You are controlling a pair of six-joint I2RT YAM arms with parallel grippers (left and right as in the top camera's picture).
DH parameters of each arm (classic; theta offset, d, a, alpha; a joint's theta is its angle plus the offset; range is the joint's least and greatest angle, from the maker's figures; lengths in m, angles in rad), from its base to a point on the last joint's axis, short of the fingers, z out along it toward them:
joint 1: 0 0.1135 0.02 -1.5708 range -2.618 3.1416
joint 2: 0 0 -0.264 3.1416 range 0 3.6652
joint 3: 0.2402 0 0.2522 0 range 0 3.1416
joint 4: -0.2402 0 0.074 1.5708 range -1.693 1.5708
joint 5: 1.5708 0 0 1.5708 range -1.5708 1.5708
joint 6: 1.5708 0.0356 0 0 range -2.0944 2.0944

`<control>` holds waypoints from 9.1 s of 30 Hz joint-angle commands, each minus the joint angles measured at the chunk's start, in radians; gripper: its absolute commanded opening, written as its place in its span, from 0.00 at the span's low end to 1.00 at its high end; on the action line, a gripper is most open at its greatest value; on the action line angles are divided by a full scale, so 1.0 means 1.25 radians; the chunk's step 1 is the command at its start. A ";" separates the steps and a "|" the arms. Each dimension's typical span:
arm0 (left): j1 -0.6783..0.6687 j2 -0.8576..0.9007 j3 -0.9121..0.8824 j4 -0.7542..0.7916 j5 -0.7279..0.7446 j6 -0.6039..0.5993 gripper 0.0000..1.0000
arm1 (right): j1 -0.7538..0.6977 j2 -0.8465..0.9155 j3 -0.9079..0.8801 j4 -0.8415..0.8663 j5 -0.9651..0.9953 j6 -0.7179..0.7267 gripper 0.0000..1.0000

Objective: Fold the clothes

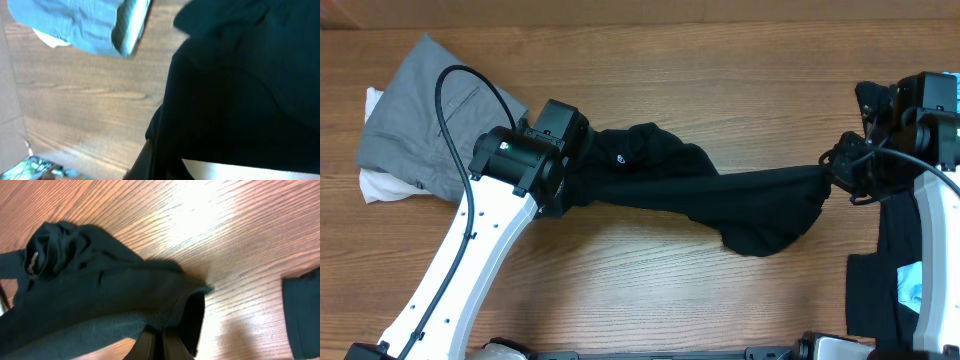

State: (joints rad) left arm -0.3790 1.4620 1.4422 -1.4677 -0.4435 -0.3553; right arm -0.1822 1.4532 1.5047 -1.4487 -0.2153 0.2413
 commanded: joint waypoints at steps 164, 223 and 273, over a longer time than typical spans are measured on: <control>-0.050 0.096 -0.070 0.377 0.302 0.309 0.72 | 0.033 0.129 -0.026 0.153 -0.007 -0.008 0.04; -0.194 0.010 0.986 -0.177 0.110 0.286 0.04 | -0.033 -0.157 0.557 -0.185 -0.072 -0.019 0.04; -0.043 0.304 1.112 0.064 0.209 0.593 0.08 | -0.153 0.241 0.750 0.012 -0.235 -0.073 0.04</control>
State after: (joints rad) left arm -0.4404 1.7527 2.8799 -1.3155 -0.2115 0.3988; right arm -0.3828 1.7126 2.4565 -1.3891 -0.5323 0.2108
